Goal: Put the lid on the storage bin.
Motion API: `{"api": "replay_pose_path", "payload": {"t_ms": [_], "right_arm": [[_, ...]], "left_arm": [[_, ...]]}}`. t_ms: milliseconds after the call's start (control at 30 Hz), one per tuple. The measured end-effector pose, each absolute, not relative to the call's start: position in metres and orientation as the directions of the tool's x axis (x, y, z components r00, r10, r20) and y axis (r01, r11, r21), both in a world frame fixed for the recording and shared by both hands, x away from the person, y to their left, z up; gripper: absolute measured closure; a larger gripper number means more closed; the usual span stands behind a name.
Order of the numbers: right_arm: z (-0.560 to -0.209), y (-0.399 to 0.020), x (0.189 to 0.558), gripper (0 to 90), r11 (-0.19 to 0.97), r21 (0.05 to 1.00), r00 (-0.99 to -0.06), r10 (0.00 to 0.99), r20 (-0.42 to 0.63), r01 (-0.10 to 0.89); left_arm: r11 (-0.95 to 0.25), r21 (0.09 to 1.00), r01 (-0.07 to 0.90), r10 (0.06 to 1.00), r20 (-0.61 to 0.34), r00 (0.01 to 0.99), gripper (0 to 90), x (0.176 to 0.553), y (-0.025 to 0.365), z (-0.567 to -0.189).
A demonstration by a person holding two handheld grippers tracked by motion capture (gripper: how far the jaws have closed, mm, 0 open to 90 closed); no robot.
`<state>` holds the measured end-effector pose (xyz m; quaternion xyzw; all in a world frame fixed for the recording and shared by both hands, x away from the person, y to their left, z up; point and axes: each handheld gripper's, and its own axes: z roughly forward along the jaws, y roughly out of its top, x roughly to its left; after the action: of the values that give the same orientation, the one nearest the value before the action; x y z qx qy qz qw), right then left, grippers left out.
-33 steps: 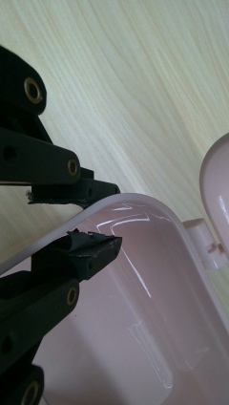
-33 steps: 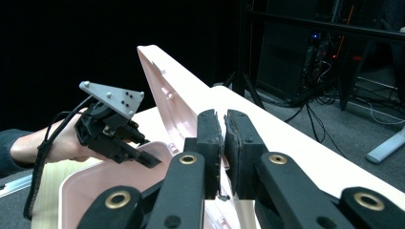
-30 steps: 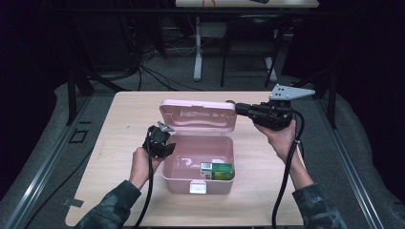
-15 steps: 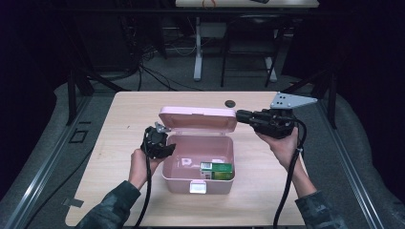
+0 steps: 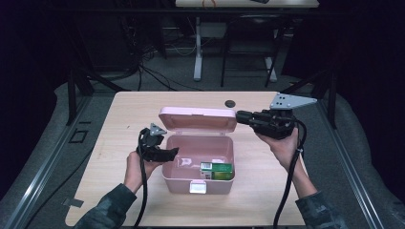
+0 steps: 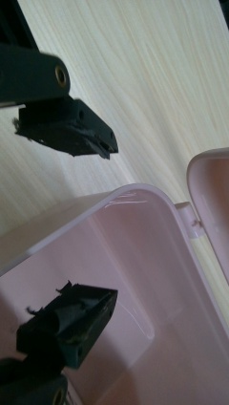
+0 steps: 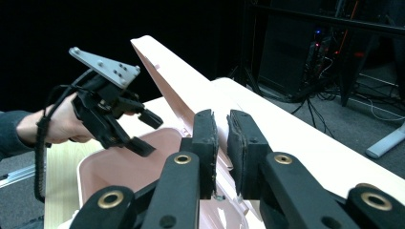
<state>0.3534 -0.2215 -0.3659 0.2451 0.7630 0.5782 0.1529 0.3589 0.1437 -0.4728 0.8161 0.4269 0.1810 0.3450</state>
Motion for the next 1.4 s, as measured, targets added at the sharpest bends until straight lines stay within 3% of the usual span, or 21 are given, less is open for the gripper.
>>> {"api": "replay_pose_path", "payload": {"t_ms": [400,867,1200,1400], "right_arm": [[-0.367,-0.221,0.348,81.7,0.228,0.953,-0.843,0.536,0.046,0.197],[-0.370,-0.217,0.328,79.8,0.260,0.945,-0.857,0.514,0.039,0.199],[-0.389,-0.213,0.300,79.5,0.268,0.942,-0.854,0.518,0.034,0.200],[-0.422,-0.206,0.292,76.1,0.330,0.903,-0.853,0.517,0.070,0.274]], "left_arm": [[-0.371,0.754,0.543,0.807,-0.028,0.590,15.6,0.339,0.167,-0.459],[-0.346,0.747,0.568,0.829,-0.041,0.558,13.8,0.327,0.201,-0.467],[-0.349,0.733,0.584,0.832,-0.044,0.553,13.7,0.328,0.206,-0.477],[-0.356,0.729,0.585,0.831,-0.040,0.555,13.4,0.327,0.206,-0.480]]}}
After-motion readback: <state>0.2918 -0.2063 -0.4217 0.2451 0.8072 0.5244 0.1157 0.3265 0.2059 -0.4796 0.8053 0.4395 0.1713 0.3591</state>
